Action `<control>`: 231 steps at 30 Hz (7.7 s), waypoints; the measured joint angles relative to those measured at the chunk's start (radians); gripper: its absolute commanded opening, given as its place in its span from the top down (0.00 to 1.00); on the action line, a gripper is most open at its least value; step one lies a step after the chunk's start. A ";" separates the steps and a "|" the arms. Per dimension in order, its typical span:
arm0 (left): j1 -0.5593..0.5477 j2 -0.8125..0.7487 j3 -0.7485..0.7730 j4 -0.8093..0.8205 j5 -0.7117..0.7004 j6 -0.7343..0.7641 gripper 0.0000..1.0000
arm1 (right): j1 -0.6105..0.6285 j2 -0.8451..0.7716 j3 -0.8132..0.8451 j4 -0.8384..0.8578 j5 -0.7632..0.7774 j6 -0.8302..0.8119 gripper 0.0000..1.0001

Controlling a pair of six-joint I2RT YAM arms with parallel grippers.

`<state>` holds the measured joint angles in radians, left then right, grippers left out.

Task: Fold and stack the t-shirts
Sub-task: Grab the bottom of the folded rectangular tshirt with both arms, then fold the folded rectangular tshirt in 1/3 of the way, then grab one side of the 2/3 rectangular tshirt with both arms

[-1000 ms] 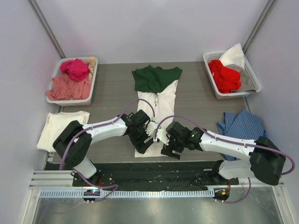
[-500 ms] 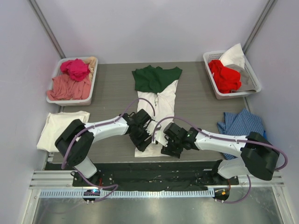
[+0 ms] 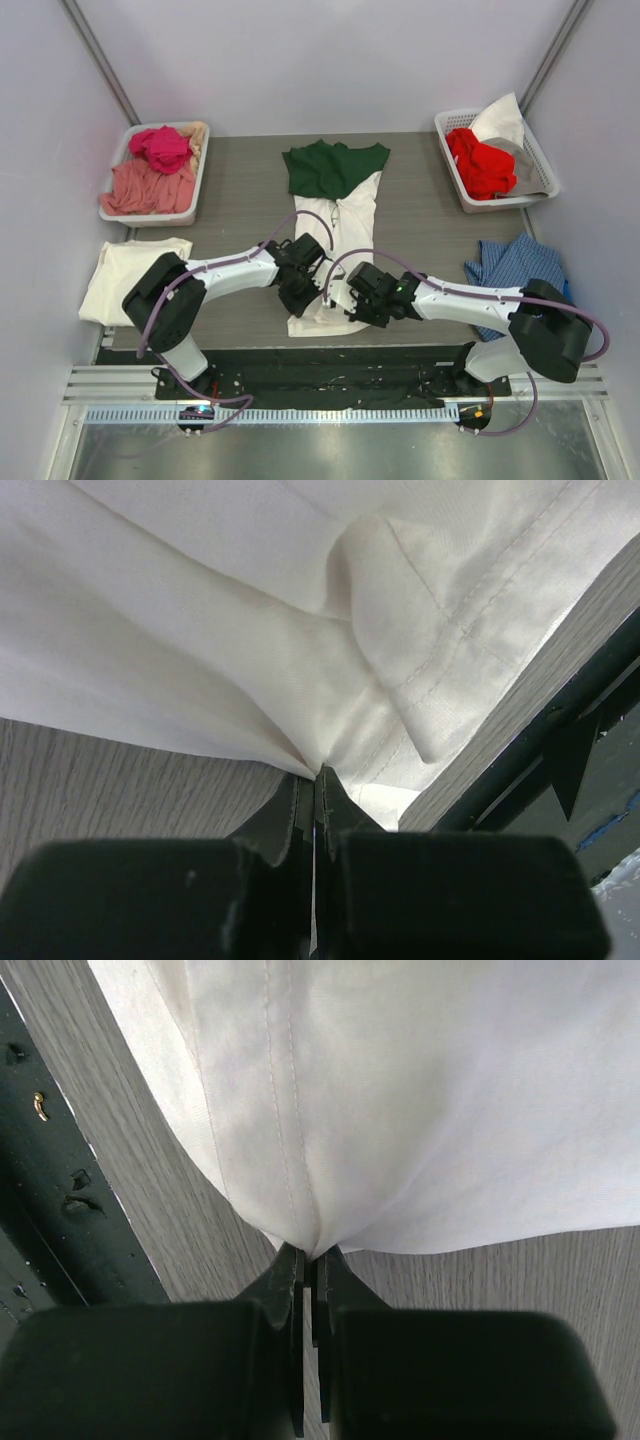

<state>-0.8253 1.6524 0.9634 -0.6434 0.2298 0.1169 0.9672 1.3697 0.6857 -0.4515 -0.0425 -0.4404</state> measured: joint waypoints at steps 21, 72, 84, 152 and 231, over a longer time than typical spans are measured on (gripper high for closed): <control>0.121 -0.114 0.273 -0.038 -0.106 0.097 1.00 | -0.017 -0.085 0.147 -0.027 0.169 -0.071 0.99; 0.363 0.651 1.091 -0.145 -0.109 0.270 0.87 | -0.498 0.645 0.836 0.011 0.138 -0.343 0.73; 0.372 0.655 1.103 -0.129 -0.154 0.256 0.43 | -0.498 0.669 0.901 0.001 0.167 -0.335 0.55; 0.351 0.621 0.990 -0.044 -0.203 0.256 0.44 | -0.441 0.655 0.779 0.085 0.260 -0.266 0.57; 0.355 0.226 0.589 0.073 -0.171 0.177 0.25 | -0.345 0.290 0.458 0.090 0.250 -0.144 0.33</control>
<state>-0.4702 1.8786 1.5520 -0.5701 0.0589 0.2939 0.6224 1.6592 1.1435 -0.3611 0.2073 -0.5846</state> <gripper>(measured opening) 0.753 0.672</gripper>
